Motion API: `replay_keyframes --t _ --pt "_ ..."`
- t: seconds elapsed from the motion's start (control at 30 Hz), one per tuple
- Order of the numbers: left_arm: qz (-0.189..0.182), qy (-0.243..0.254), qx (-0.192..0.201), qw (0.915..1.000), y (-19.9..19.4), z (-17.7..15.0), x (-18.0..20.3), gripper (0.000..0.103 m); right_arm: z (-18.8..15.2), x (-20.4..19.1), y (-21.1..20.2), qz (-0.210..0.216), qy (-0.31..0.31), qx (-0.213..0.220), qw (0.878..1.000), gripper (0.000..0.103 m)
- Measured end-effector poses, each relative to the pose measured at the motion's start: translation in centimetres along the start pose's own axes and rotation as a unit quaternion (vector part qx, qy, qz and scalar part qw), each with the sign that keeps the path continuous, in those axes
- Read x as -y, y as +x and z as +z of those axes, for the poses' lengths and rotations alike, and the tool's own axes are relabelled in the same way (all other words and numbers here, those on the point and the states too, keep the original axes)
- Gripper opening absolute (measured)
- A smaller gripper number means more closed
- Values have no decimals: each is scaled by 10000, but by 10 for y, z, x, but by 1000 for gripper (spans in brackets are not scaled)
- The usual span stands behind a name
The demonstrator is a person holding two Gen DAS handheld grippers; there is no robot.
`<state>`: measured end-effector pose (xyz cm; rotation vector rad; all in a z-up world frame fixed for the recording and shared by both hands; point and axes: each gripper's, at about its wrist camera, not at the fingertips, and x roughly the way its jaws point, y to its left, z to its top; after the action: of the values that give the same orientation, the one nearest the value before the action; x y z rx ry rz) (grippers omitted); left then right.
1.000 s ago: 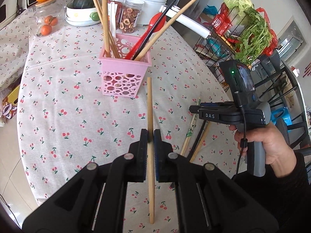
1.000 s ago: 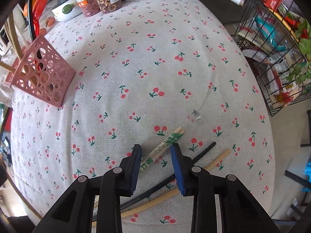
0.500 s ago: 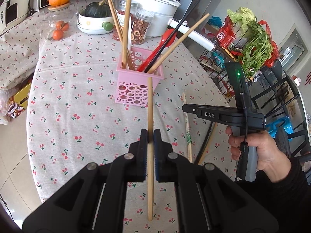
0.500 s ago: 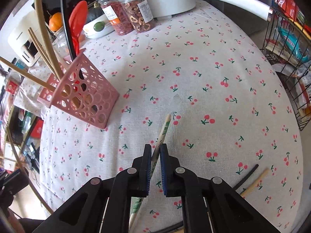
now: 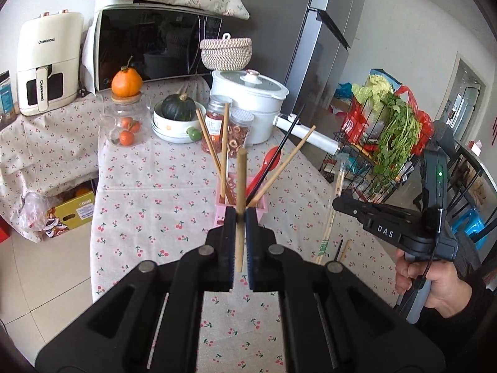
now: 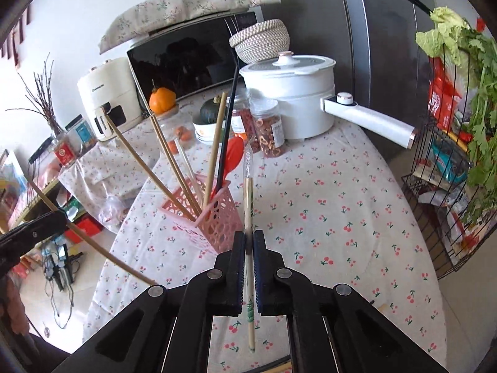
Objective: Organize utensils
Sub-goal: 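Insert the wooden chopstick into the pink basket and open the left tool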
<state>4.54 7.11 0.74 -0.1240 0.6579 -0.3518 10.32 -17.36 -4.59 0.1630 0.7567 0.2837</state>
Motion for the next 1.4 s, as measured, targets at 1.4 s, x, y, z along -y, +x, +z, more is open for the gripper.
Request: replay_keyframes --t 1.4 --pt "261 217 1159 9927 71 60 15 7 35 -9 -30 235 98 773 9967 5"
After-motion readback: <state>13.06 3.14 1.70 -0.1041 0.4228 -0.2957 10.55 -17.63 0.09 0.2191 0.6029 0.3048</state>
